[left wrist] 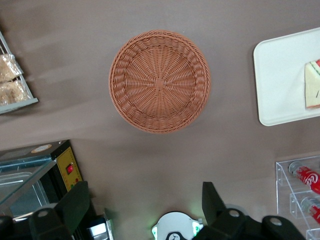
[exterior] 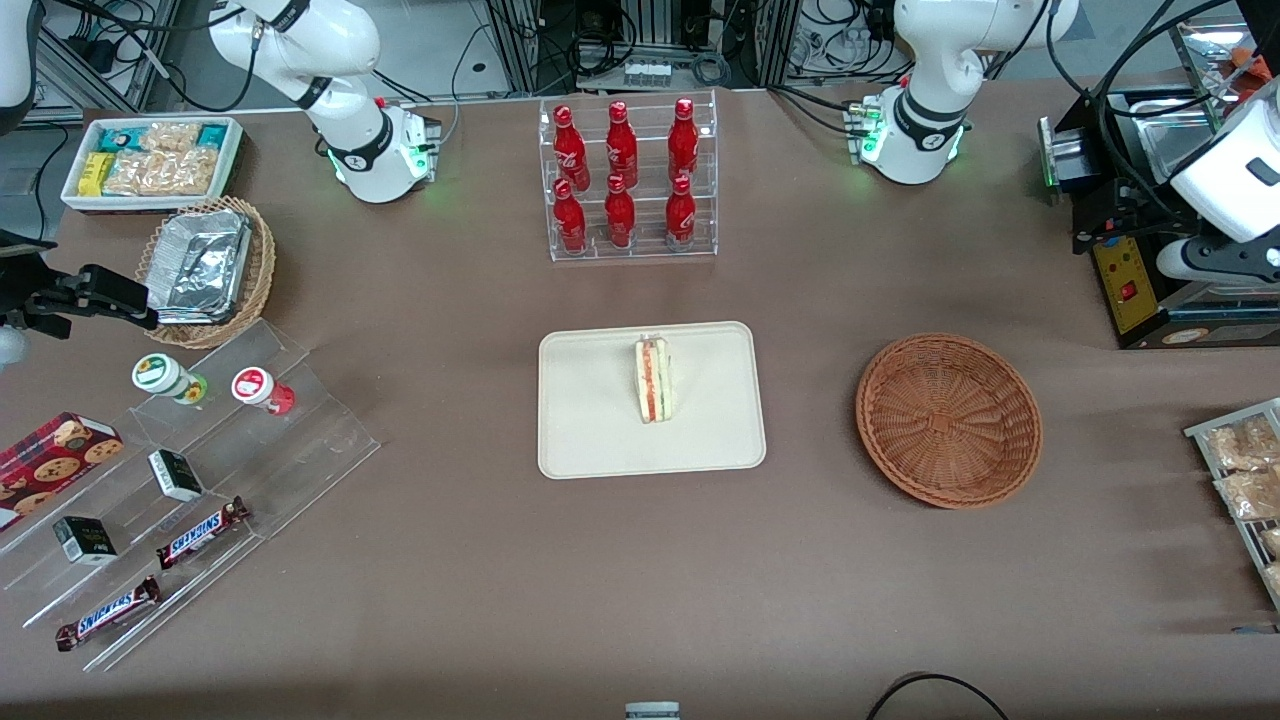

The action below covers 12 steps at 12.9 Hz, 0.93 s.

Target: Place sandwich from basket to tray

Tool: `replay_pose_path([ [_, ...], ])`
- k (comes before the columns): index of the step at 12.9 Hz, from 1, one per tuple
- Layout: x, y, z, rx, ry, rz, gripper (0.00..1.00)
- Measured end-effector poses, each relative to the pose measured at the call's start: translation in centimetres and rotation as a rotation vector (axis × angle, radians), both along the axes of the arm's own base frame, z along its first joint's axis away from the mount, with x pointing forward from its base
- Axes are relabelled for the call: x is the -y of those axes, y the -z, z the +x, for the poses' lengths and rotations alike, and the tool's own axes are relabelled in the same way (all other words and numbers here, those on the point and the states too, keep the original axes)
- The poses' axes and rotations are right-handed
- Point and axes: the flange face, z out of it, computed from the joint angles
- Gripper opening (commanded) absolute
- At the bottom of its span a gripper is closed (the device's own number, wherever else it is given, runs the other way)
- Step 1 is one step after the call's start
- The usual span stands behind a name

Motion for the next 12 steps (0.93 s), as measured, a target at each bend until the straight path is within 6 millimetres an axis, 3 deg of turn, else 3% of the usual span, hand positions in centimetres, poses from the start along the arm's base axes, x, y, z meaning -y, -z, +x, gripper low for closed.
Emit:
replay_pose_path([
  [5,-1.3,-2.4,-1.6,0.038,0.03,-0.008,1.0],
  [12,-3.3,-1.2,-1.6,0.013,-0.039,-0.001,1.0],
])
